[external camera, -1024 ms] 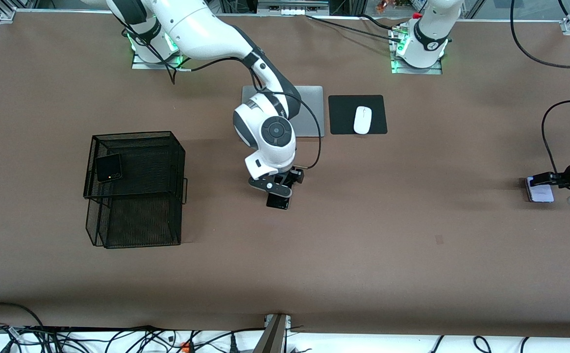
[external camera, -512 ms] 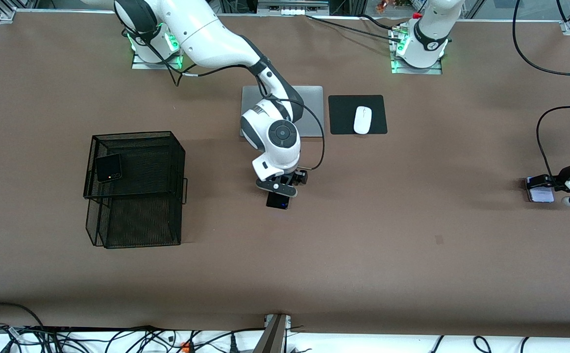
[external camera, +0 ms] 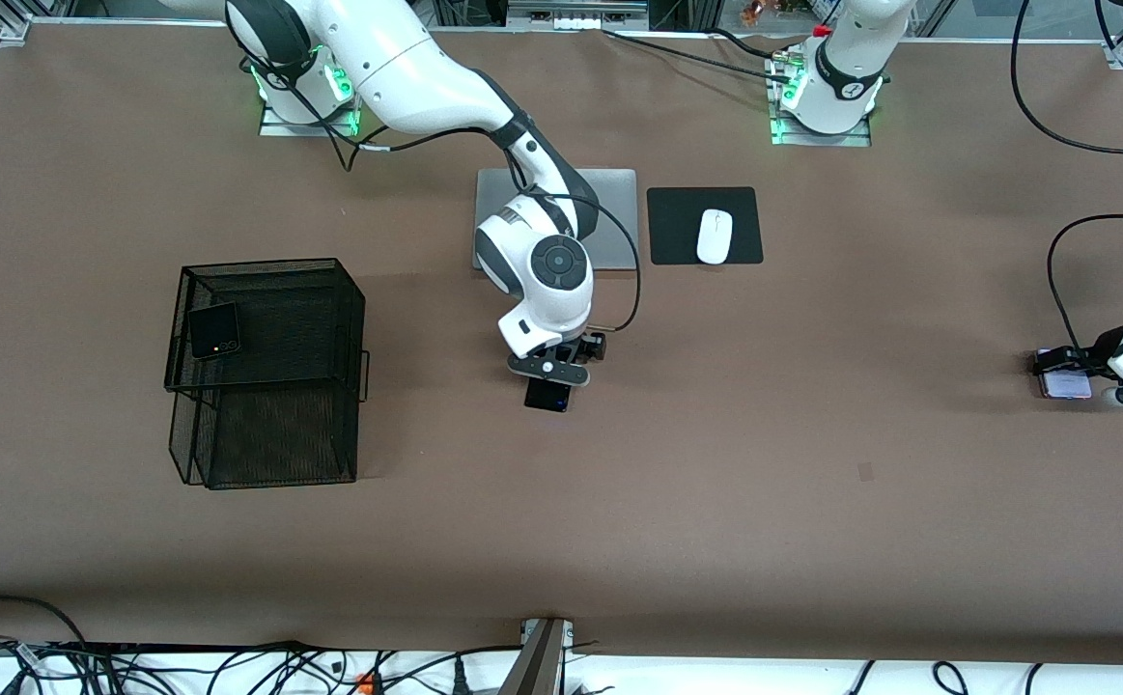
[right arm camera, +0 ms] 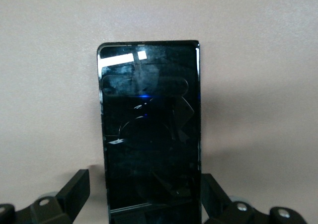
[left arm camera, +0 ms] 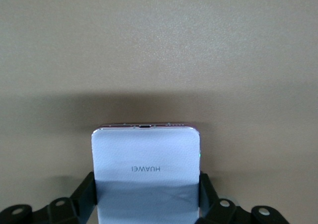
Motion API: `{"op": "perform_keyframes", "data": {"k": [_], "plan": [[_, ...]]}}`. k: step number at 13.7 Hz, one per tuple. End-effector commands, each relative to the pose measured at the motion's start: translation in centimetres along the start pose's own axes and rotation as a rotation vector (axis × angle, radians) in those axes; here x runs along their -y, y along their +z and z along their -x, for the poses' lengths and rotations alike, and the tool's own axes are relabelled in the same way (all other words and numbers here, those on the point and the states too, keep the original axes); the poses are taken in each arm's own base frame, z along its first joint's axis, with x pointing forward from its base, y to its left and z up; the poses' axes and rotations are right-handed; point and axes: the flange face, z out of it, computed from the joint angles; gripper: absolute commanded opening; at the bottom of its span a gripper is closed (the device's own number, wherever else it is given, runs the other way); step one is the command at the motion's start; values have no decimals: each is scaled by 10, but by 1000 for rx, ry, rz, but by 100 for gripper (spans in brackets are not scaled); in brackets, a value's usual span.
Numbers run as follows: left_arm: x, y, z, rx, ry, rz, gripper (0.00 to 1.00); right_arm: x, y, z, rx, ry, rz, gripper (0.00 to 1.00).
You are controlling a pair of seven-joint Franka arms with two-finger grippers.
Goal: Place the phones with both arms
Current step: 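Lower the smartphone into the organizer while the left gripper carries the white phone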
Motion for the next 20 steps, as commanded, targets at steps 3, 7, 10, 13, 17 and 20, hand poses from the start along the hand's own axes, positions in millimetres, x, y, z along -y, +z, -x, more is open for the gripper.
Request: {"op": "perform_keyframes", "data": {"k": [3, 7, 10, 13, 17, 20], "plan": [[-17, -56, -22, 42, 22, 10, 3, -2, 6, 1, -15, -33, 13, 91], [-62, -132, -53, 117, 17, 61, 1, -1, -20, -4, -22, -36, 5, 8], [-116, -189, -77, 158, 38, 96, 0, -7, -82, -16, 2, -18, 32, 5], [-212, -228, -100, 182, 186, 125, 0, -41, -163, -43, 58, -4, 55, 5], [-391, -237, -114, 196, 374, 205, 0, -135, -247, -78, 137, -125, 86, 5], [-516, -216, -114, 177, 294, 239, 0, -242, -269, -94, 158, -215, 81, 5]]}}
